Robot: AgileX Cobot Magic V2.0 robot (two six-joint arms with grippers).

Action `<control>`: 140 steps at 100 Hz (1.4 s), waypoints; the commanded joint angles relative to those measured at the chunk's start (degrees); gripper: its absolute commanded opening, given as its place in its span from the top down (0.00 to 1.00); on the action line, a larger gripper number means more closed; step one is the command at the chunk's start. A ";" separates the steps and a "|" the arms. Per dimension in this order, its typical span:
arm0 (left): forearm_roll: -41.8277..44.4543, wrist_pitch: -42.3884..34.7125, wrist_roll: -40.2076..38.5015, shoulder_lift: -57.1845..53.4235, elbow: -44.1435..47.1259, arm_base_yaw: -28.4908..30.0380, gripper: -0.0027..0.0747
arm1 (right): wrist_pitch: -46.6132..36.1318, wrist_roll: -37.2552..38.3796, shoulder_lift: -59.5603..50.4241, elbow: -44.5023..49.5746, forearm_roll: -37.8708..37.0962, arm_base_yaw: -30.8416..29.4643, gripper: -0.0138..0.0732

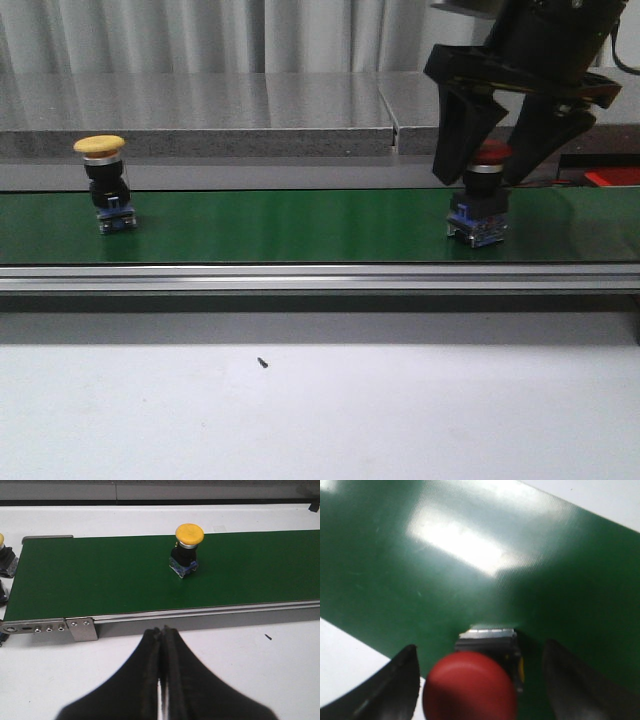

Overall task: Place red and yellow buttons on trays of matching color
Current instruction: 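Grasp the red button off the belt with the right gripper and lift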

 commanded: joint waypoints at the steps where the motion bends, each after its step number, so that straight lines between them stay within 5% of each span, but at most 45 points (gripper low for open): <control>1: -0.91 -4.15 -0.55 0.09 -1.55 -0.34 0.99 | -2.04 -0.86 -1.44 -2.36 1.33 -0.01 0.34; 22: -0.91 -4.15 -0.55 0.09 -1.55 -0.34 0.99 | -0.50 -0.86 -1.45 -2.36 1.21 -0.07 0.63; 44: -0.91 -4.15 -0.55 0.09 -1.55 -0.34 0.99 | -0.49 -0.86 -5.10 -2.80 0.26 -1.78 0.63; 89: -0.91 -4.15 -0.55 0.09 -1.55 -0.34 0.99 | -1.12 -0.86 -7.96 -2.80 -0.77 -21.95 0.63; 140: -0.91 -4.15 -0.55 0.09 -1.55 -0.34 0.99 | -3.03 -0.86 0.69 -7.27 -3.19 -34.42 0.63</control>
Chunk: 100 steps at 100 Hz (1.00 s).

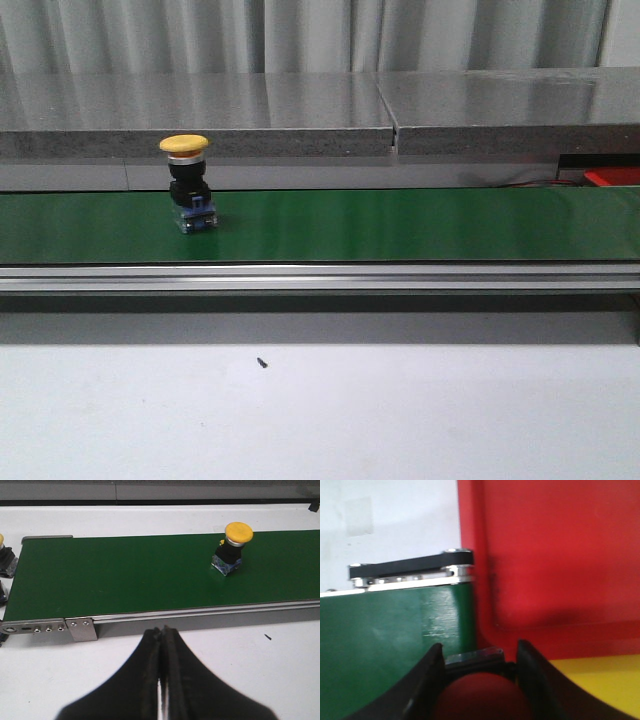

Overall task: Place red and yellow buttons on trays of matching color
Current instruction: 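Grasp the red button off the belt with the right gripper and lift, then lower the red button into the red tray and open the right gripper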

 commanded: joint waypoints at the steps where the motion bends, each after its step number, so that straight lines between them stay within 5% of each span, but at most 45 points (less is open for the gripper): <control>1: -0.91 -4.15 -0.55 0.09 -1.55 -0.34 0.99 | -3.21 -0.64 -1.10 -2.00 -0.14 -1.76 0.63; 29: -0.91 -4.15 -0.55 0.09 -1.55 -0.34 0.99 | -7.01 -0.17 4.68 -5.17 -0.01 -2.87 0.63; 64: -0.91 -4.15 -0.55 0.09 -1.55 -0.34 0.99 | 2.24 0.45 17.19 -22.77 -0.01 -1.85 0.63; 100: -0.91 -4.15 -0.55 0.09 -1.55 -0.34 0.99 | 0.49 0.49 21.96 -27.18 -0.07 0.62 0.60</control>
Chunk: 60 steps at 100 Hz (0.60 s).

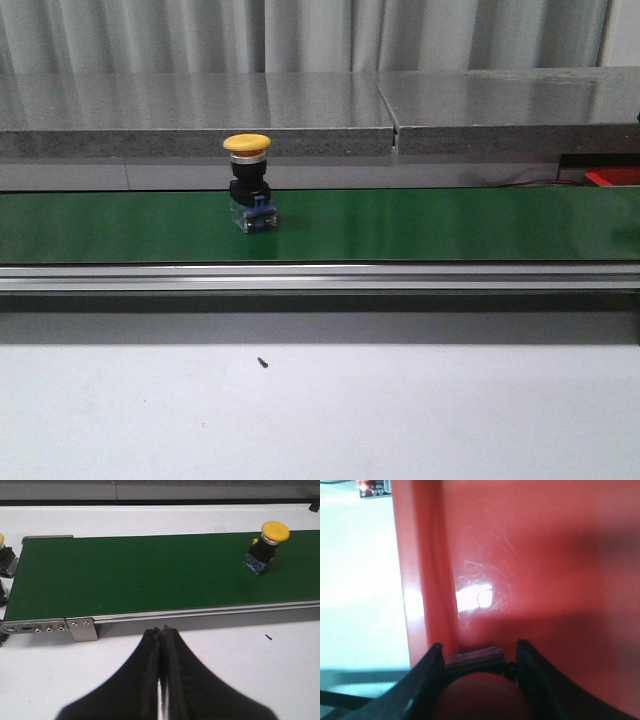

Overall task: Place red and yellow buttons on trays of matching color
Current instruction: 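Lower the red button into the red tray and open the right gripper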

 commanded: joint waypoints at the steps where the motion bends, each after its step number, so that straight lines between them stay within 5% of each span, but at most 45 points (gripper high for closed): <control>1: -0.91 -4.15 -0.55 0.09 -1.55 -0.34 0.99 | -1.76 0.14 -3.26 -2.09 0.66 -0.03 0.59; 24: -0.91 -4.15 -0.55 0.09 -1.55 -0.34 0.99 | -1.89 0.14 -3.06 -2.09 0.66 -0.03 0.28; 60: -0.91 -4.15 -0.55 0.09 -1.55 -0.34 0.99 | -1.75 0.14 -6.50 -2.09 0.72 -0.03 0.26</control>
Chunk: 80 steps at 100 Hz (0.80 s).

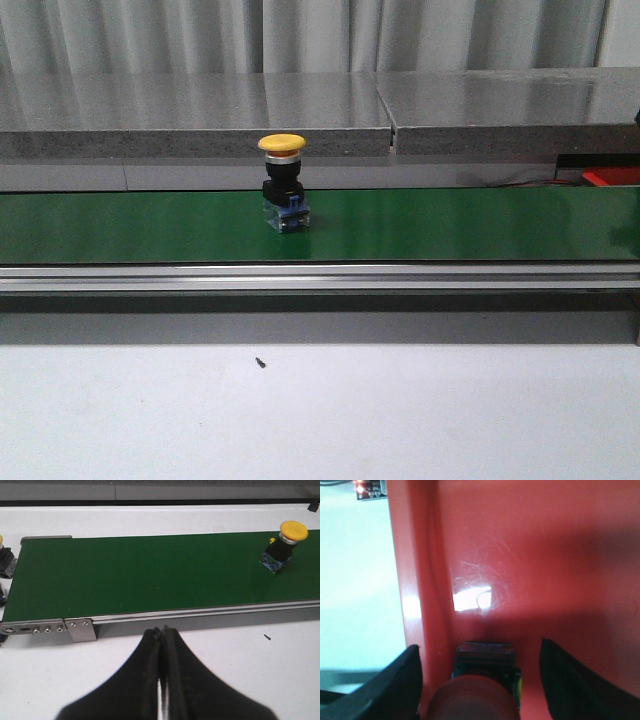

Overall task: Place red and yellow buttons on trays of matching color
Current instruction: 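Lower the red button into the red tray and open the right gripper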

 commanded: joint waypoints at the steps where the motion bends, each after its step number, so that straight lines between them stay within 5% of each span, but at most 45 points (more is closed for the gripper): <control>1: -0.91 -4.15 -0.55 0.09 -1.55 -0.34 0.99 | -1.46 0.11 -6.14 -2.01 0.72 -0.08 0.26; 37: -0.91 -4.15 -0.55 0.09 -1.55 -0.34 0.99 | -0.61 0.11 -15.10 -0.70 4.20 0.59 0.26; 80: -0.91 -4.15 -0.55 0.09 -1.55 -0.34 0.99 | -6.46 -2.54 -30.03 15.01 4.06 5.44 0.26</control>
